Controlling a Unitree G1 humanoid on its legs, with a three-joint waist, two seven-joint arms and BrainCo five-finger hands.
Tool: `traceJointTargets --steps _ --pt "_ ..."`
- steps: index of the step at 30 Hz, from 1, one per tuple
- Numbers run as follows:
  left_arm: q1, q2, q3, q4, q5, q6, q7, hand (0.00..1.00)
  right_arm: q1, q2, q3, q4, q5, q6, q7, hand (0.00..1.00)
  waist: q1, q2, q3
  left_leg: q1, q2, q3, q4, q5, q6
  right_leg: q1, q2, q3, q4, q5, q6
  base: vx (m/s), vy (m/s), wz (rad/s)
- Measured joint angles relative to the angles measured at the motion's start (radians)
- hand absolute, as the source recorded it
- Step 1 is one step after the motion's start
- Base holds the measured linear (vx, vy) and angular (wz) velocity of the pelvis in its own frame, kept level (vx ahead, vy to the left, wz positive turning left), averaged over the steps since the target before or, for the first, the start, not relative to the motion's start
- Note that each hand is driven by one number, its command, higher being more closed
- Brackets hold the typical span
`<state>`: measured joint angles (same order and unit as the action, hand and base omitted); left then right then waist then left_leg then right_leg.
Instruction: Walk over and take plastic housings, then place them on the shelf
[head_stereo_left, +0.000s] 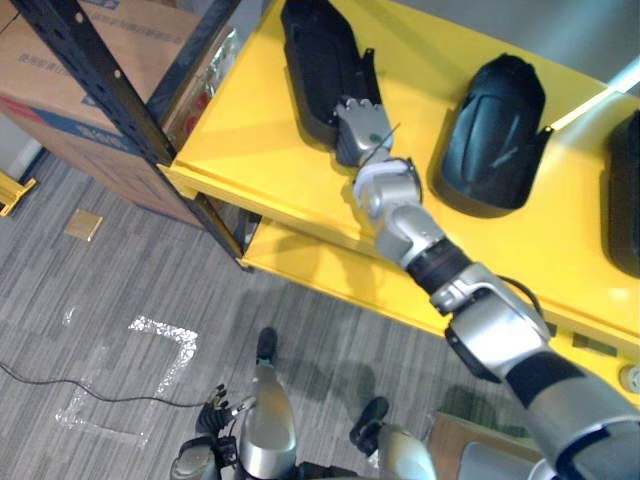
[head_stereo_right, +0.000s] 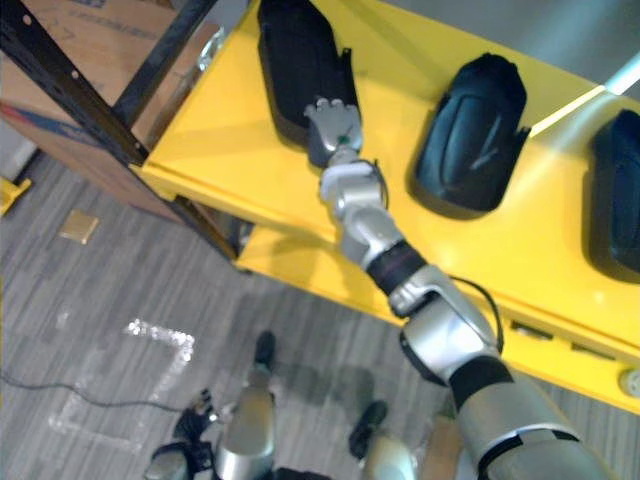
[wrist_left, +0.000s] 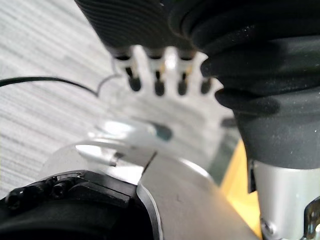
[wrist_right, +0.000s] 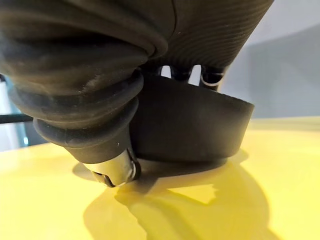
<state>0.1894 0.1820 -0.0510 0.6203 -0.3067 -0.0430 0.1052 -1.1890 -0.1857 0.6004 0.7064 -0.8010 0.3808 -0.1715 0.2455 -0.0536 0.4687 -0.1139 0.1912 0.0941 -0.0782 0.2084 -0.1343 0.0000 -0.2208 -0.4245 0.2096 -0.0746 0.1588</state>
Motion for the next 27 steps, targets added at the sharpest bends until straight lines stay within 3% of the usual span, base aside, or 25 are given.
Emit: traceJointTargets --steps 8,9,14,23,27 --pt "0.000 0.006 0.008 0.012 0.000 0.001 -0.001 0.00 0.008 -0.022 -0.001 -0.002 -0.009 0.000 0.030 1.00 -0.010 -0.019 -0.011 0.002 0.000 0.015 -0.001 -0.001 0.001 0.001 0.003 0.014 -0.026 0.021 0.002 -0.01 -0.004 -0.05" --pt "0.000 0.006 0.008 0.012 0.000 0.001 -0.001 0.00 0.010 -0.027 -0.002 -0.002 -0.008 -0.002 0.030 0.00 -0.011 -0.019 -0.011 0.003 -0.001 0.018 -0.001 -0.001 0.001 0.001 0.003 0.016 -0.029 0.024 0.003 -0.01 0.001 -0.06" --pt "0.000 0.009 0.009 0.017 0.000 0.002 0.000 0.00 0.035 -0.040 -0.028 -0.025 0.037 -0.017 0.052 0.00 -0.013 -0.026 -0.015 0.006 -0.001 0.021 -0.001 -0.001 0.002 0.003 0.003 0.017 -0.029 0.025 0.003 0.00 0.000 -0.01" --pt "0.000 0.020 0.012 0.028 0.001 0.000 -0.001 0.00 0.049 -0.070 -0.029 -0.031 0.236 -0.161 0.036 0.00 -0.027 -0.044 -0.026 0.007 -0.001 0.023 -0.001 -0.003 0.004 0.001 0.003 0.018 -0.031 0.024 0.002 0.00 0.000 0.00" --pt "0.000 0.020 0.012 0.029 0.002 -0.001 -0.002 0.00 0.065 -0.069 -0.029 -0.033 0.404 -0.229 0.037 0.00 -0.029 -0.044 -0.026 0.007 -0.001 0.023 0.000 -0.004 0.005 0.001 0.003 0.018 -0.033 0.024 0.002 0.00 0.000 0.00"
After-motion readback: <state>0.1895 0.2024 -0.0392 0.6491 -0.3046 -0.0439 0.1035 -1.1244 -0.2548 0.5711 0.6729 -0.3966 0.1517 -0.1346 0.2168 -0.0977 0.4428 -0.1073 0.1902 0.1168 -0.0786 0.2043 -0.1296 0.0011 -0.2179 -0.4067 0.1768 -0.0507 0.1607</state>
